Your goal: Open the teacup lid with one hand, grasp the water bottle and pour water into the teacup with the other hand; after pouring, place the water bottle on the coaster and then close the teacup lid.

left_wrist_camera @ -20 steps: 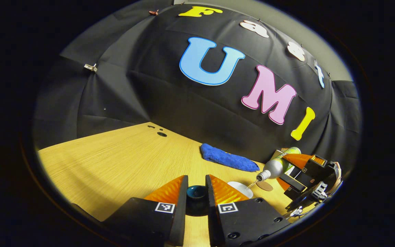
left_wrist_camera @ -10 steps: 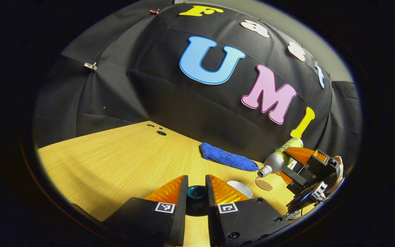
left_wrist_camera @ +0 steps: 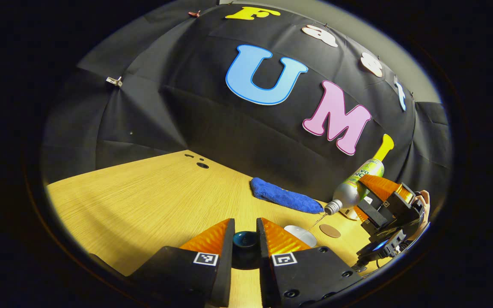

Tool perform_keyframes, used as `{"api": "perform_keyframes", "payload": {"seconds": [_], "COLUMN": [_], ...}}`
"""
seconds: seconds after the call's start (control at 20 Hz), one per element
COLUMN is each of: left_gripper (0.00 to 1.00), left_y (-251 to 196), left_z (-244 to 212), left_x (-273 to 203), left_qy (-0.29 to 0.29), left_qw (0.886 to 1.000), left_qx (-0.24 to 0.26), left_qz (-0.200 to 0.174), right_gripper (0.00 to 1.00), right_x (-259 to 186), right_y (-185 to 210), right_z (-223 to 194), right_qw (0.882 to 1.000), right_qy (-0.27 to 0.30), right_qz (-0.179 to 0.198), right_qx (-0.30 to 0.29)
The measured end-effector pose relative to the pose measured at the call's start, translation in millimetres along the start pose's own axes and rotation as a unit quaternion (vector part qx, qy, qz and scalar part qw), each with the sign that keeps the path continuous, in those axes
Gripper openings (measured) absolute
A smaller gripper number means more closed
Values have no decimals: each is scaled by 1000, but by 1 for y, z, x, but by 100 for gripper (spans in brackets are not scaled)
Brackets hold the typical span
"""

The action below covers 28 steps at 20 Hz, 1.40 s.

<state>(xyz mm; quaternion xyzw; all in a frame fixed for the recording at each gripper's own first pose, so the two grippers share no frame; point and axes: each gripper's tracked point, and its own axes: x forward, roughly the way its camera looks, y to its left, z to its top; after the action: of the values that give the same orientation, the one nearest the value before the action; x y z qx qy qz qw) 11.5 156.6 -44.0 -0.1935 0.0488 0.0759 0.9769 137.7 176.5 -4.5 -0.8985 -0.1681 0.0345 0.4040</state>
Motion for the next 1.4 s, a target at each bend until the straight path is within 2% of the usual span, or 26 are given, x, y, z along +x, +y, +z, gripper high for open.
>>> {"api": "perform_keyframes", "payload": {"seconds": [0.25, 0.4, 0.55, 0.6, 0.7, 0.8, 0.9, 1.0, 1.2, 1.25, 1.3, 1.4], "left_gripper": [31, 31, 31, 31, 31, 31, 31, 31, 31, 31, 31, 31], "left_y": [-1, 2, 4, 4, 3, 3, 0, 1, -1, -1, -1, -1], "left_z": [0, 0, 1, 1, 0, 1, 1, -1, -2, -2, -1, -2], "left_x": [0, 0, 0, 0, -1, -1, 0, 0, 0, 0, 0, -1], "left_qy": [1, 0, 0, -1, 0, 0, 1, 2, 3, 3, 3, 3], "left_qw": [1000, 1000, 1000, 1000, 1000, 1000, 1000, 1000, 1000, 1000, 1000, 1000], "left_qx": [-1, -3, -5, -6, -5, -5, -5, -5, -5, -4, -4, -3], "left_qz": [0, 1, 3, 4, 3, 2, 2, 2, 1, 1, 2, 3], "right_gripper": [78, 79, 79, 76, 80, 78, 78, 77, 78, 78, 78, 78], "right_x": [-4, -4, -9, -9, -11, -13, -16, -19, -8, -6, -2, 7], "right_y": [-3, 19, 38, 41, 51, 65, 65, 61, 53, 56, 60, 76], "right_z": [4, 7, 12, 15, 23, 31, 40, 38, 17, 4, -7, -27], "right_qw": [1000, 995, 972, 962, 939, 895, 836, 762, 597, 565, 537, 487], "right_qy": [-2, 1, 6, 6, 6, 5, 6, 10, 13, 20, 31, 49], "right_qz": [4, 48, 85, 92, 119, 163, 188, 196, 185, 175, 164, 150], "right_qx": [11, 90, 220, 255, 323, 415, 515, 617, 780, 806, 827, 859]}}
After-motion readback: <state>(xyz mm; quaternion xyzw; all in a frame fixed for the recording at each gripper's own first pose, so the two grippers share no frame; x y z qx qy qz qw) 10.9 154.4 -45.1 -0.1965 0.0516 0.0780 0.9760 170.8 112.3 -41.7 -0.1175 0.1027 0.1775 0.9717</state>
